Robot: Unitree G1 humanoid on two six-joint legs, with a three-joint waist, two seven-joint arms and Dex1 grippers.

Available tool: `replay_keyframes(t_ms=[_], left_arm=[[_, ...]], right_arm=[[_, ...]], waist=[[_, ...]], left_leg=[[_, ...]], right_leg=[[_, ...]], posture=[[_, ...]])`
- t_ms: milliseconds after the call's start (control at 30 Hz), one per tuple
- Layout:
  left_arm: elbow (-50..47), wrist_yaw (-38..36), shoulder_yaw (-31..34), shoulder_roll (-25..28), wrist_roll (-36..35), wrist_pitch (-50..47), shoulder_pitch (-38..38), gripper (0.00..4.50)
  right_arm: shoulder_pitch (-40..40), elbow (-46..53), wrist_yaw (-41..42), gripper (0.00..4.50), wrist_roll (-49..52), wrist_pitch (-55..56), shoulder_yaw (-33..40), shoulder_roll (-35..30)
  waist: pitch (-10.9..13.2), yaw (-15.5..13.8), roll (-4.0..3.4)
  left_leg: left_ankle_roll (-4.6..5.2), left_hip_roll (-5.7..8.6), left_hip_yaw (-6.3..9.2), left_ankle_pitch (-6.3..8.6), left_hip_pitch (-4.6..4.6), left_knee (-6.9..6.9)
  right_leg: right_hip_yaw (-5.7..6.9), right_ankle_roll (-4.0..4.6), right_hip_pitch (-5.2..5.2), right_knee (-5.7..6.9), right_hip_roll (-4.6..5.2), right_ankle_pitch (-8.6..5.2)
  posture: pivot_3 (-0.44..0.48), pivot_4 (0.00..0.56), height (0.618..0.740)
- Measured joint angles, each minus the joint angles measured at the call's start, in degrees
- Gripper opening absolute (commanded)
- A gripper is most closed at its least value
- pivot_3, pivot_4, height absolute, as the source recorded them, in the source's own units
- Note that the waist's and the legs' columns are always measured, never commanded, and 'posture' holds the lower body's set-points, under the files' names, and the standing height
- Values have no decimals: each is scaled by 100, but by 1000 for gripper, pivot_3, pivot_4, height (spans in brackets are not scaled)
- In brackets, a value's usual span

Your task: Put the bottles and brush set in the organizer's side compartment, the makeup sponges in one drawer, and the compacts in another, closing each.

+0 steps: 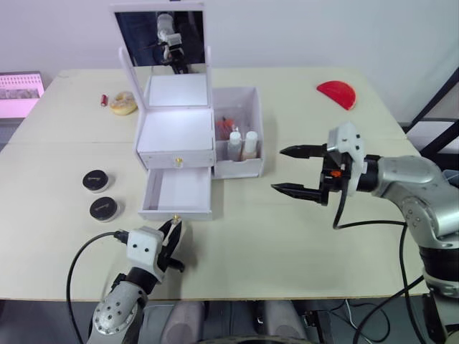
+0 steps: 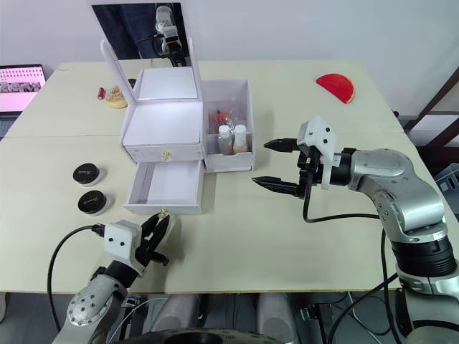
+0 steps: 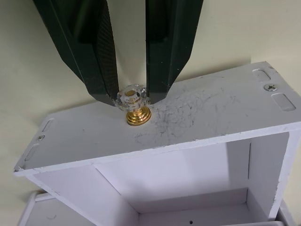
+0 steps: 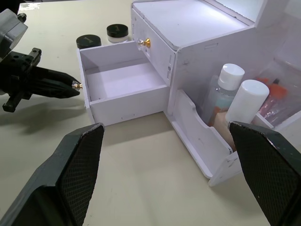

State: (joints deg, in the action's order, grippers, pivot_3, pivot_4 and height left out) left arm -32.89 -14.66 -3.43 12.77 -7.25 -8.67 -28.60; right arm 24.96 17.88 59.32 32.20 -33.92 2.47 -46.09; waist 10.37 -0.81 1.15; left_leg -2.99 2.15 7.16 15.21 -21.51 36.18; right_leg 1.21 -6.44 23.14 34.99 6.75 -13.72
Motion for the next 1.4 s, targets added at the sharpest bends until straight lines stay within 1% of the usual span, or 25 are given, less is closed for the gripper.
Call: replay_keyframes(t_ms=[67,133,267,300,400,500,567,600,667,700,767,833,867,933,1000,1033,1100,1200,1300,1400], left_arm=[[3,3,0,-1,-5,-11,13,1362],[10,-4,0,-2,-29,-65,12,2211],[14,-32,-6,-45,-109,-88,11,4250],[14,-35,-4,-44,-125,-89,11,4453],[-2,-87,44,-23,-220,-103,-33,4453],[-251,-232,265,145,-419,-149,-293,4453],[-610,-447,551,390,-734,-263,-628,4453],[-828,-599,781,562,-983,-360,-857,4453],[-1242,-984,1520,1013,-1682,-584,-1336,4453],[-1329,-1125,1832,1154,-1970,-652,-1464,4453],[-1463,-1490,2669,1516,-2703,-828,-1743,4453],[-1395,-1845,3430,1900,-3422,-1029,-1845,4453],[-1151,-2146,4016,2233,-3899,-1185,-1842,4453],[-375,-2561,4983,2765,-4306,-1411,-1797,4453],[537,-2940,5592,3243,-4408,-1596,-1588,4453],[924,-3076,5791,3402,-4412,-1638,-1450,4453],[1706,-3335,6054,3706,-4410,-1722,-1114,4453],[3072,-3879,6152,4214,-4141,-1656,-664,4453],[4311,-4355,6128,4572,-3753,-1387,-218,4453],[5501,-4717,6045,4877,-3403,-976,429,4453]], right_arm=[[1,0,-1,4500,-1,1,0,0],[1,0,-2,4500,-2,4,0,0],[1,0,-4,4500,-3,5,0,0],[1,0,-5,4500,-4,6,0,0],[1,0,-2,4500,-5,7,0,0],[1,-5,17,4500,-4,10,2,0],[-2,-22,60,4500,0,17,18,-11],[-13,-36,94,4500,4,28,58,-40],[-51,-166,185,4500,7,85,189,-163],[-64,-245,207,4500,7,113,259,-203],[-154,-414,267,4500,7,187,446,-273],[-293,-510,351,4500,4,254,543,-362],[-437,-556,434,4500,6,328,633,-436],[-673,-614,553,4500,6,435,792,-494],[-885,-628,629,4500,15,517,915,-494],[-960,-622,636,4500,30,542,957,-490],[-1159,-609,642,4500,79,585,1126,-482],[-1732,-675,706,4500,56,823,1567,-495],[-2321,-933,745,4500,-3,1095,2084,-492],[-2915,-1242,777,4500,-155,1513,2659,-493]], waist=[[0,0,0],[0,0,0],[0,0,0],[0,0,0],[0,6,0],[1,9,0],[3,8,3],[3,8,2],[5,7,1],[7,-3,-1],[8,-9,-2],[9,0,0],[9,0,-1],[11,12,-5],[13,26,-11],[15,40,-14],[15,45,-12],[10,34,-1],[10,16,-1],[8,3,2]], left_leg=[[0,0,0,0,0,0],[0,0,0,0,-1,0],[0,0,0,0,0,0],[0,0,0,0,0,0],[0,-1,0,0,0,0],[0,-2,-2,0,-2,-2],[0,-3,-2,0,-6,-4],[0,-3,-2,1,-8,-5],[0,-4,-4,1,-10,-5],[0,-4,-4,1,-12,-3],[-1,-4,-4,1,-13,2],[-2,-5,-5,2,-12,4],[-2,-7,-6,2,-12,2],[-1,-10,-8,1,-12,-2],[0,-10,-11,1,-10,-6],[0,-10,-15,1,-12,-6],[0,-10,-19,1,-13,-7],[1,-10,-24,2,-12,-16],[1,-9,-29,3,-11,-17],[-1,-12,-32,4,-6,-18]], right_leg=[[0,0,0,0,0,0],[0,0,0,0,0,0],[0,0,1,0,0,0],[0,0,0,0,0,0],[0,0,1,0,0,0],[0,1,5,0,0,0],[0,2,10,-1,0,-1],[0,2,12,-2,0,-1],[0,3,16,-5,1,-2],[0,3,17,-5,1,-2],[1,3,15,-6,3,-3],[3,3,15,-8,2,-4],[5,3,15,-8,2,-4],[9,4,18,-8,1,-4],[9,5,18,-7,1,-4],[6,6,20,-8,1,-3],[3,8,20,-9,2,-3],[0,20,20,-16,3,5],[-2,21,21,-16,3,6],[-6,5,21,-15,4,-4]], posture=[[0,150,739],[0,150,739],[0,150,739],[0,150,739],[0,150,739],[0,150,739],[0,150,739],[0,150,739],[0,150,739],[0,150,739],[0,150,739],[0,150,739],[0,150,739],[0,150,739],[0,150,739],[0,150,739],[0,150,739],[0,150,739],[0,150,739],[0,150,739]])
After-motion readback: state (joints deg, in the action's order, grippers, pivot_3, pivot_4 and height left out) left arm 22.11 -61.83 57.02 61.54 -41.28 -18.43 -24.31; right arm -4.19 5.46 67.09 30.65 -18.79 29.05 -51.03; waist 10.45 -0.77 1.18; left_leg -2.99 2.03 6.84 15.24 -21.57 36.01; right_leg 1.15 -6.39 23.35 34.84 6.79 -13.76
